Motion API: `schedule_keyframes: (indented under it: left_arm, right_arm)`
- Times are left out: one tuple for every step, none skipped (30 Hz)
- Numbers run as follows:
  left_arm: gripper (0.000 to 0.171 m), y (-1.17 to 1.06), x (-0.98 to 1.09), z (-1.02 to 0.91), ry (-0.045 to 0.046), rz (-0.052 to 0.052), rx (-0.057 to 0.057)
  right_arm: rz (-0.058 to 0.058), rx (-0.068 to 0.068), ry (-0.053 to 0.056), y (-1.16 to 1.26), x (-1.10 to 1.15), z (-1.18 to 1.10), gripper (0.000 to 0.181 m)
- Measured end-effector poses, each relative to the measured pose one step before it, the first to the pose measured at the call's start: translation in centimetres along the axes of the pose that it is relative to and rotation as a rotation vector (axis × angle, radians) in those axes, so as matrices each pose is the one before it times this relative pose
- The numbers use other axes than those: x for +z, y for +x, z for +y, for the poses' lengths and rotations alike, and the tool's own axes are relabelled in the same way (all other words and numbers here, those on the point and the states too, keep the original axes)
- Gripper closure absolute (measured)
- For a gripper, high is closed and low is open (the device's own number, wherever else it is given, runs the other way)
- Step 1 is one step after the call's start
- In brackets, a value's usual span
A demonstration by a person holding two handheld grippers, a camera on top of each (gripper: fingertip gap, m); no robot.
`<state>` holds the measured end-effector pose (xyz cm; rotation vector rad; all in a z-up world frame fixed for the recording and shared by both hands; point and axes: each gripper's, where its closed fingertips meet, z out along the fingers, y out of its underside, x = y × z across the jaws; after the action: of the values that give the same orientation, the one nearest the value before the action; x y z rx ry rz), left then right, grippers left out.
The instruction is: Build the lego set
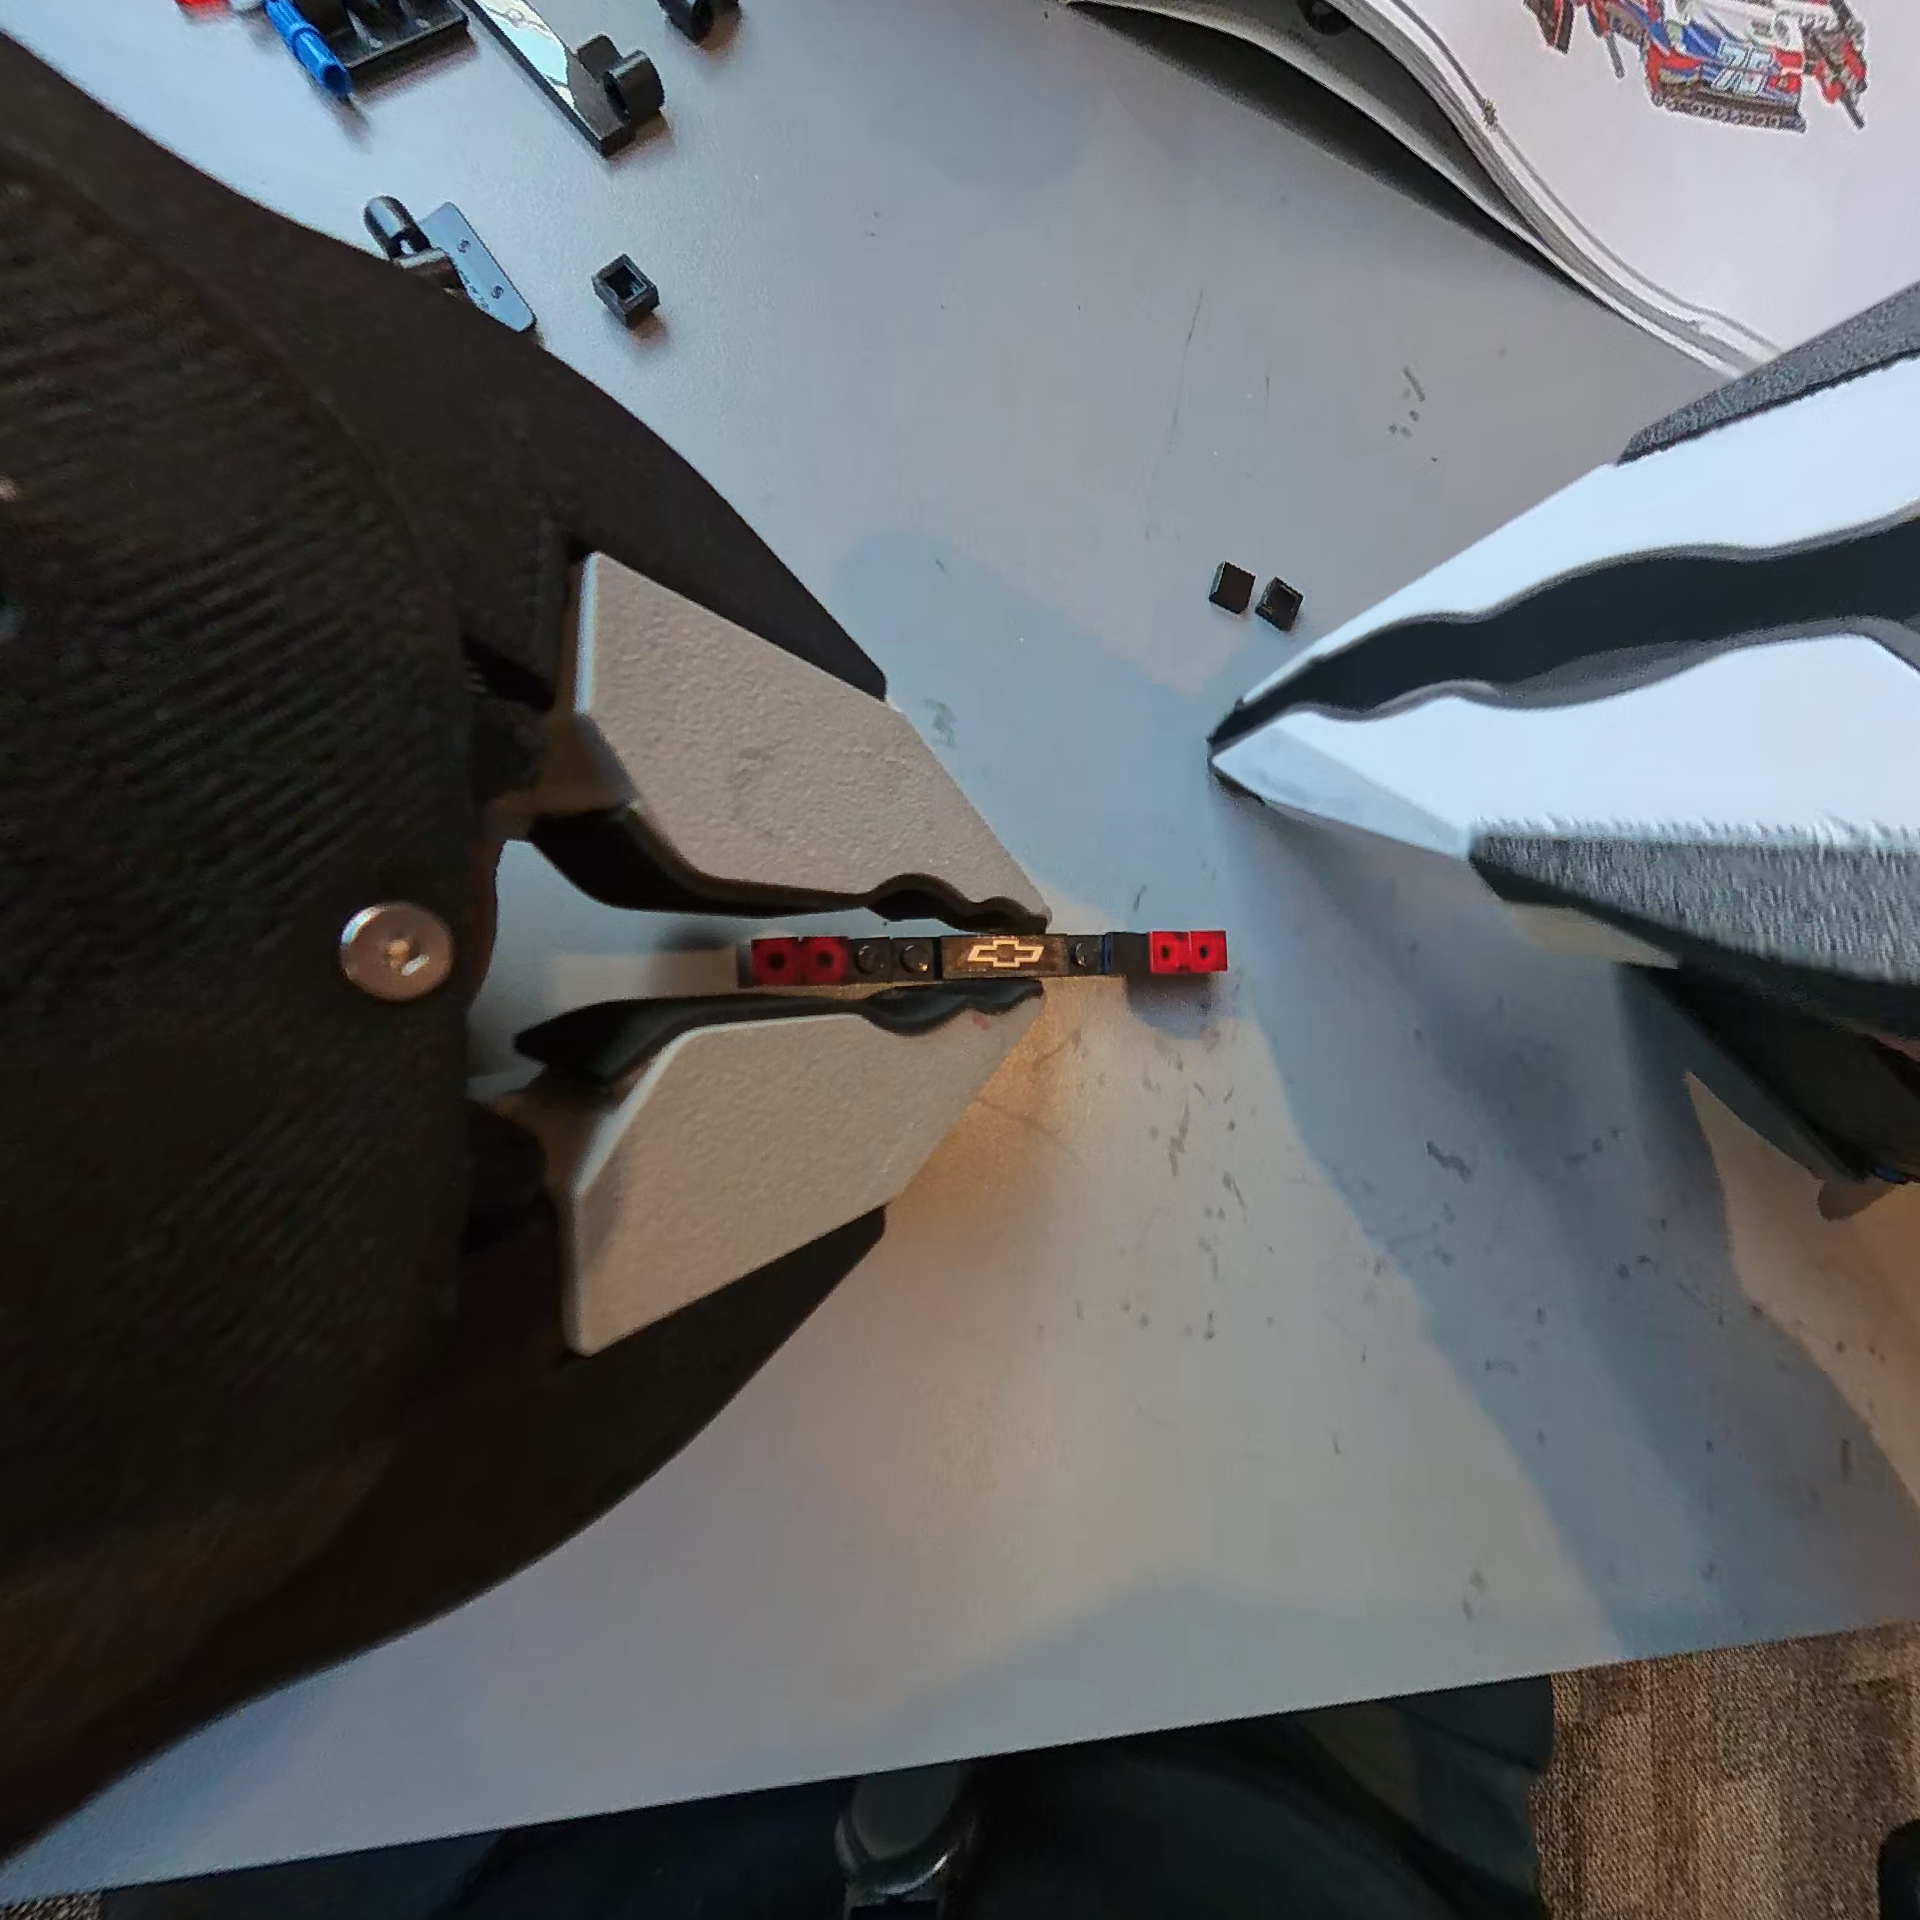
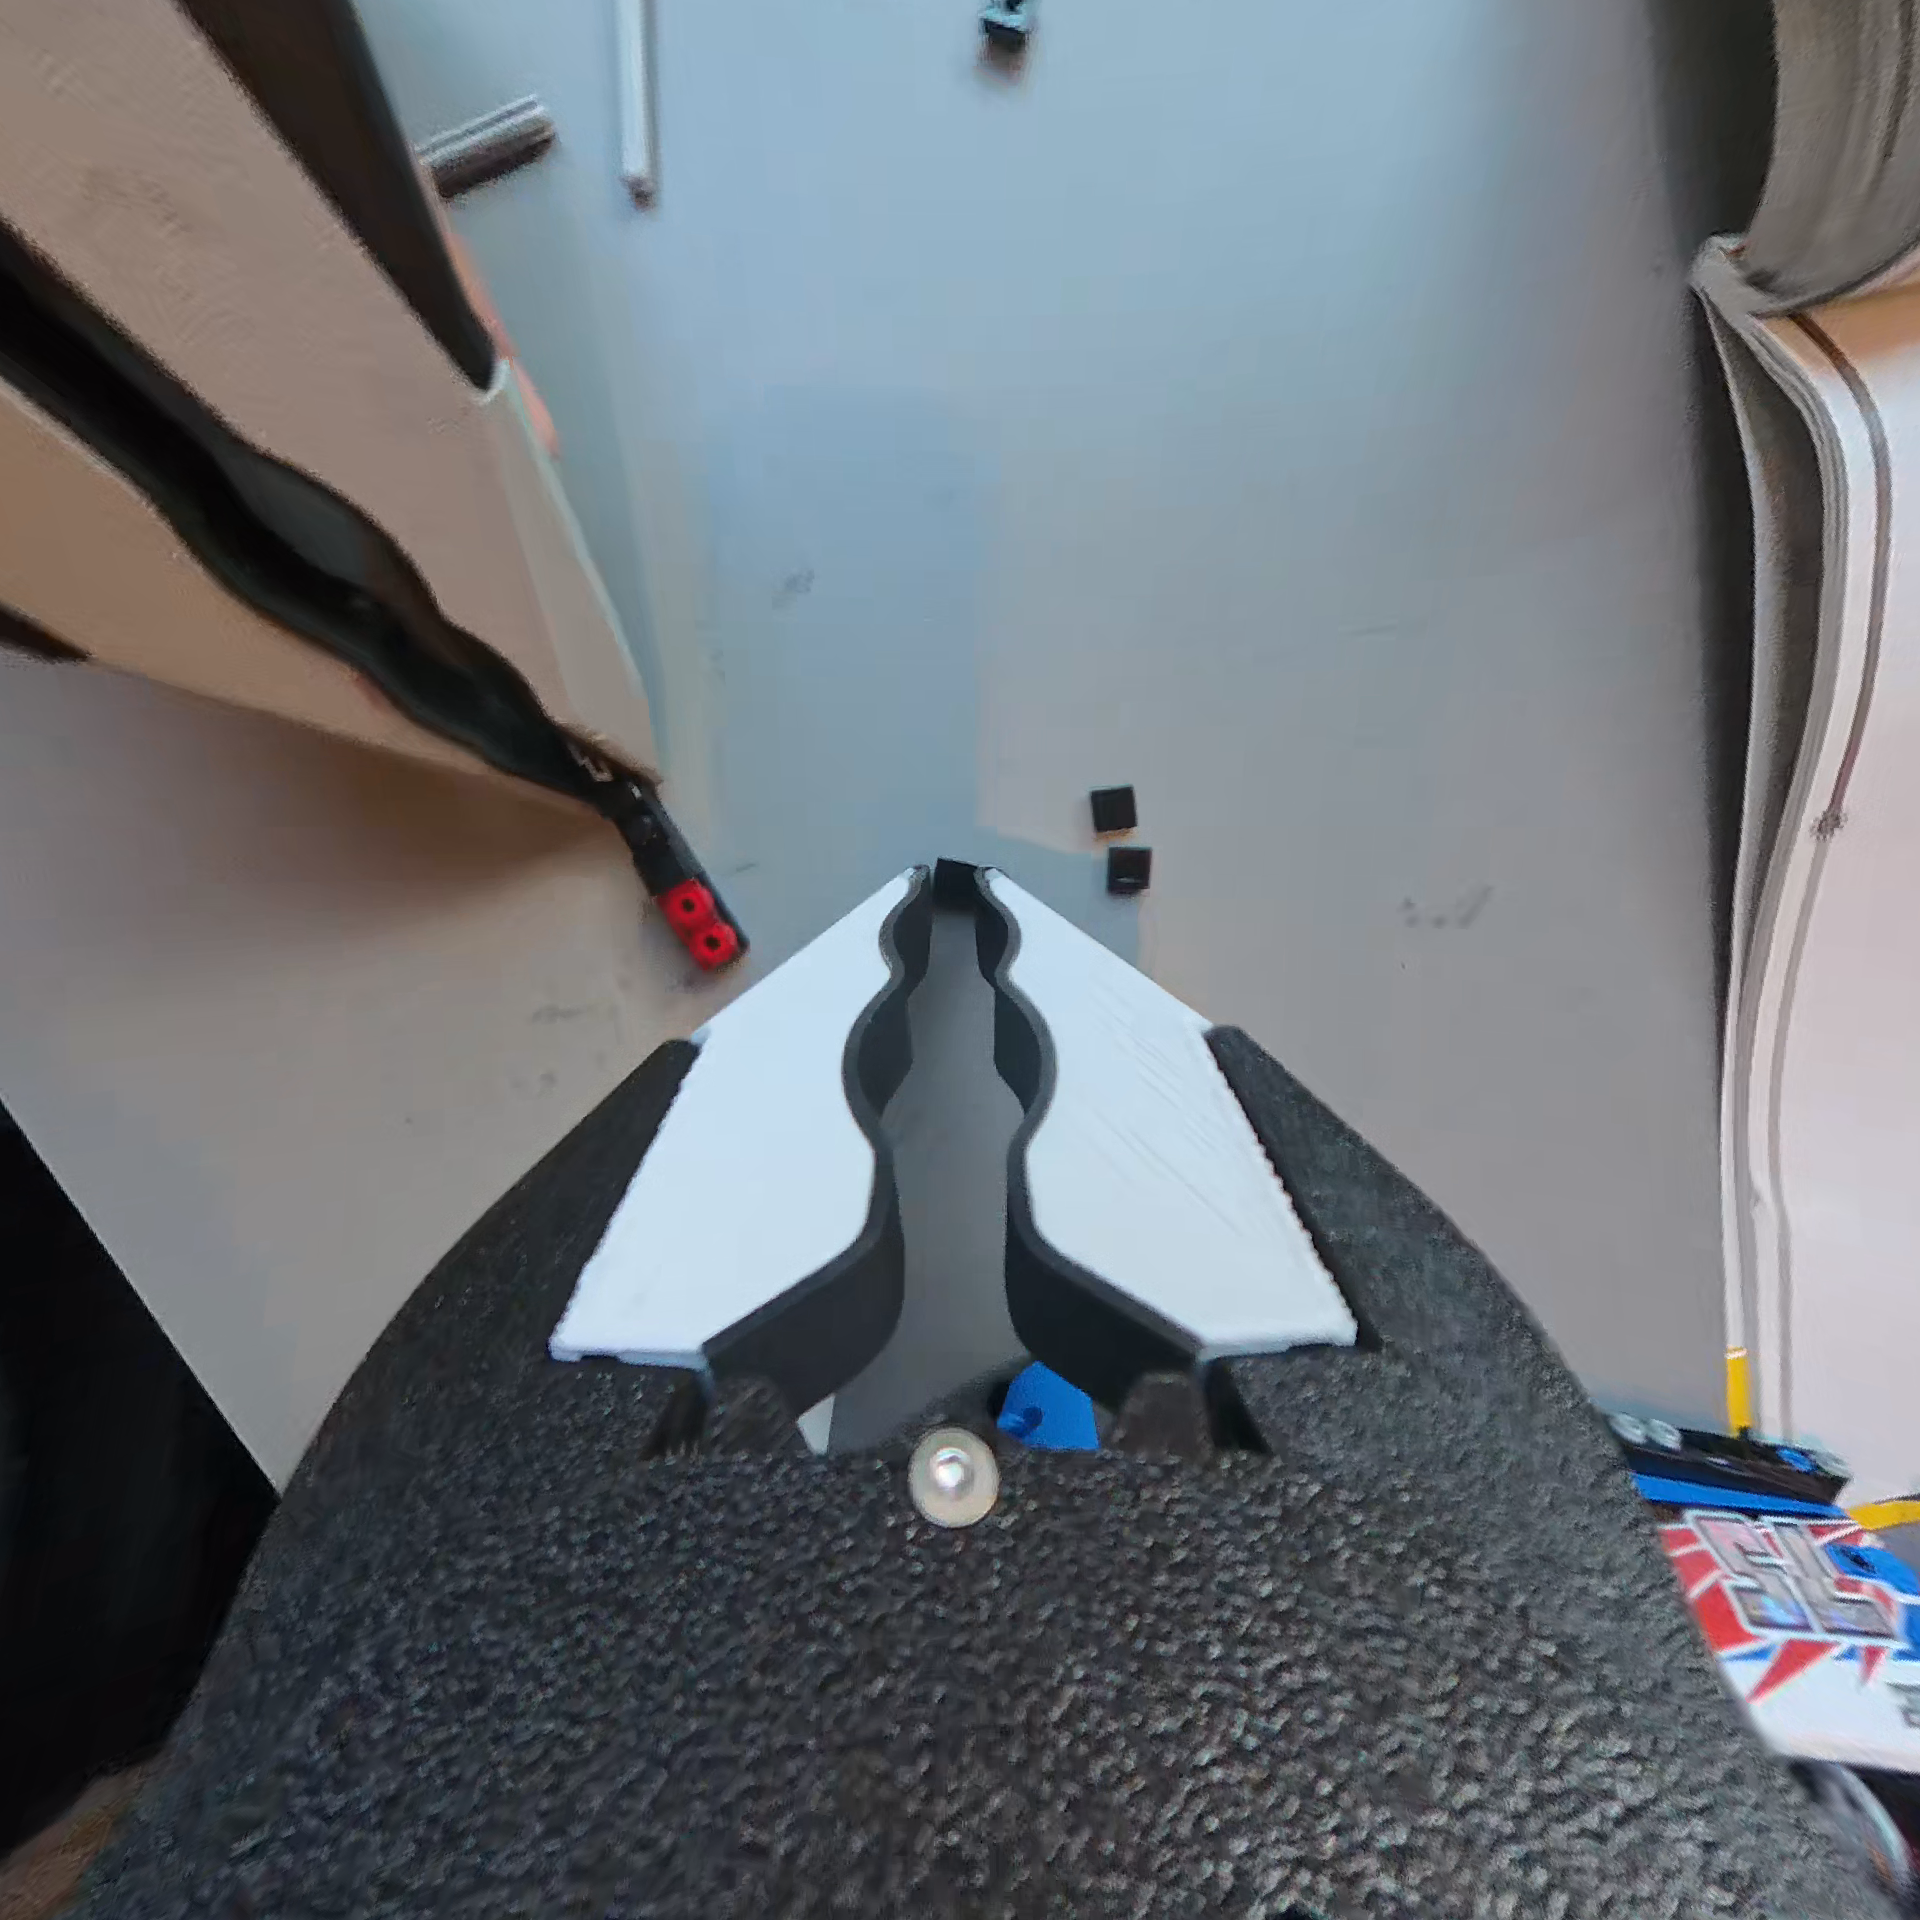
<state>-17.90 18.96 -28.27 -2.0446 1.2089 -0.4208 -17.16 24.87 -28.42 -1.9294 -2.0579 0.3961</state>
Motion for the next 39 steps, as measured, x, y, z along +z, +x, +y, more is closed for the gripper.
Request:
schedule_keyframes:
  left_arm:
    - [0.167, -0.006, 0.002, -0.003, -0.00003, -0.0008, 0.0011]
    - [0.167, 0.004, 0.010, 0.001, 0.00000, -0.0011, 0.0013]
    - [0.166, 0.004, -0.003, 0.000, -0.00004, -0.0008, 0.0010]
    - [0.166, -0.002, -0.004, 0.003, 0.00000, -0.0005, 0.0006]
    - [0.166, 0.001, 0.000, 0.000, 0.00001, 0.0001, 0.0000]
    - [0.167, -0.008, 0.003, 0.000, 0.00004, 0.0007, -0.0008]
    - [0.167, 0.008, -0.002, 0.003, -0.00002, 0.0010, -0.0011]
    - [0.167, -0.001, -0.002, 0.003, -0.00002, 0.0007, -0.0006]
    - [0.167, 0.003, -0.001, 0.002, 0.00007, 0.0009, -0.0005]
    - [0.167, 0.002, 0.003, -0.001, 0.00008, 0.0012, -0.0010]
    - [0.166, -0.001, 0.005, 0.011, -0.00002, 0.0006, -0.0006]
    - [0.166, -0.003, 0.000, 0.000, 0.00003, -0.0001, 0.0002]
    - [0.166, 0.002, 0.000, 0.000, 0.00003, 0.0001, 0.0000]
    - [0.166, 0.001, -0.006, 0.006, -0.00001, 0.0004, -0.0001]
    - [0.167, 0.005, 0.000, 0.000, -0.00003, 0.0003, -0.0002]
    - [0.167, 0.004, -0.004, 0.003, 0.00003, -0.0001, 0.0003]
    - [0.166, -0.001, 0.000, 0.000, 0.00000, 0.0000, 0.0001]
    - [0.166, 0.004, 0.000, 0.001, -0.00004, 0.0002, -0.0002]
    - [0.166, -0.006, 0.004, -0.003, 0.00001, 0.0001, -0.0001]
    - [0.166, -0.001, 0.000, 0.000, 0.00001, -0.0001, 0.0001]
    - [0.167, 0.004, -0.007, -0.007, 0.00001, 0.0002, -0.0002]
    - [0.167, 0.000, 0.004, -0.004, 0.00005, 0.0004, -0.0004]
    - [0.167, -0.002, -0.002, 0.003, 0.00003, 0.0005, -0.0006]
    - [0.167, 0.009, 0.000, 0.000, 0.00003, 0.0004, -0.0004]
    - [0.167, -0.009, -0.002, 0.003, 0.00002, 0.0002, -0.0002]
    - [0.167, 0.000, 0.000, 0.000, -0.00003, 0.0000, 0.0000]
    - [0.167, 0.006, 0.002, -0.004, 0.00003, -0.0003, 0.0004]
    - [0.167, -0.001, -0.004, 0.003, 0.00000, -0.0004, 0.0005]
    - [0.167, 0.007, 0.002, -0.003, 0.00001, -0.0003, 0.0004]
    - [0.167, 0.001, 0.000, 0.000, -0.00001, 0.0001, -0.0001]
    - [0.167, 0.003, 0.000, 0.000, 0.00001, 0.0001, -0.0001]
    - [0.167, 0.001, 0.000, 0.000, -0.00001, 0.0001, -0.0001]
    - [0.167, -0.001, 0.000, 0.000, -0.00002, 0.0000, 0.0000]
    - [0.167, -0.005, -0.013, -0.001, 0.00002, 0.0000, 0.0000]
    - [0.167, -0.002, 0.004, -0.003, 0.00001, 0.0003, -0.0004]
    - [0.167, 0.006, 0.000, 0.000, 0.00001, 0.0003, -0.0003]
    - [0.167, 0.002, 0.000, 0.000, 0.00002, 0.0001, -0.0001]
    - [0.167, -0.005, 0.000, 0.000, -0.00002, -0.0002, 0.0003]
    - [0.167, 0.000, -0.004, 0.003, 0.00002, -0.0004, 0.0005]
  right_arm:
    - [0.0161, -0.0367, -0.0088, -0.069, -0.116, 0.145, 0.174]
    - [0.0160, -0.0331, -0.0092, -0.035, -0.122, 0.128, 0.174]
    - [0.0059, -0.0268, -0.0072, -0.129, -0.067, 0.075, 0.174]
    - [-0.0011, -0.0145, -0.0045, -0.161, -0.046, 0.032, 0.174]
    - [-0.0081, -0.0043, -0.0025, -0.199, -0.006, 0.000, 0.173]
    - [-0.0115, -0.0002, -0.0004, -0.218, 0.020, -0.016, 0.172]
    - [-0.0046, 0.0017, 0.0000, -0.079, 0.028, 0.011, 0.172]
    - [0.0019, 0.0018, 0.0008, 0.048, 0.005, 0.027, 0.172]
    - [-0.0010, 0.0016, 0.0026, 0.007, -0.018, 0.009, 0.172]
    - [-0.0054, 0.0025, 0.0037, -0.042, -0.036, 0.008, 0.172]
    - [-0.0023, 0.0029, 0.0022, 0.017, -0.051, 0.042, 0.172]
    - [0.0044, 0.0008, -0.0033, 0.121, -0.065, 0.138, 0.172]
    - [0.0055, -0.0041, -0.0044, 0.139, -0.125, 0.171, 0.172]
    - [0.0048, -0.0076, 0.0008, 0.102, -0.172, 0.111, 0.172]
    - [0.0017, -0.0091, 0.0057, 0.040, -0.183, 0.041, 0.172]
    - [0.0002, -0.0035, 0.0043, 0.034, -0.124, 0.032, 0.174]
    - [-0.0066, 0.0042, 0.0001, -0.038, -0.031, 0.044, 0.174]
    - [-0.0126, 0.0085, -0.0008, -0.145, 0.043, 0.014, 0.174]
    - [-0.0100, 0.0078, 0.0007, -0.128, 0.064, -0.040, 0.174]
    - [-0.0028, 0.0035, 0.0019, -0.037, 0.081, -0.059, 0.173]
    - [0.0033, 0.0004, 0.0015, 0.050, 0.070, -0.061, 0.173]
    - [0.0039, 0.0010, 0.0007, 0.096, 0.068, -0.052, 0.173]
    - [0.0010, 0.0041, 0.0008, 0.098, 0.071, -0.021, 0.173]
    - [-0.0048, 0.0065, 0.0020, 0.020, 0.069, -0.038, 0.173]
    - [-0.0090, 0.0070, 0.0033, -0.043, 0.042, -0.051, 0.173]
    - [-0.0096, 0.0054, 0.0017, -0.092, 0.045, -0.020, 0.173]
    - [-0.0044, 0.0022, -0.0002, -0.026, 0.042, 0.006, 0.173]
    - [0.0007, -0.0005, -0.0023, 0.026, 0.041, 0.025, 0.173]
    - [0.0012, -0.0007, -0.0028, 0.042, 0.061, 0.054, 0.173]
    - [0.0001, 0.0010, -0.0013, 0.018, 0.052, 0.002, 0.173]
    - [-0.0009, 0.0023, -0.0005, 0.015, 0.057, -0.006, 0.174]
    - [-0.0004, 0.0027, 0.0003, 0.010, 0.053, -0.022, 0.174]
    - [-0.0021, 0.0023, 0.0016, -0.010, 0.044, -0.048, 0.175]
    - [-0.0032, 0.0021, 0.0018, -0.027, 0.019, -0.040, 0.175]
    - [-0.0016, 0.0011, 0.0000, -0.008, 0.007, -0.016, 0.175]
    - [0.0004, -0.0005, -0.0014, 0.012, 0.025, 0.012, 0.175]
    - [-0.0005, -0.0012, -0.0007, 0.014, 0.021, 0.000, 0.175]
    - [-0.0022, -0.0009, -0.0003, -0.013, 0.001, -0.003, 0.175]
    - [-0.0014, -0.0043, -0.0022, 0.014, -0.008, 0.012, 0.175]
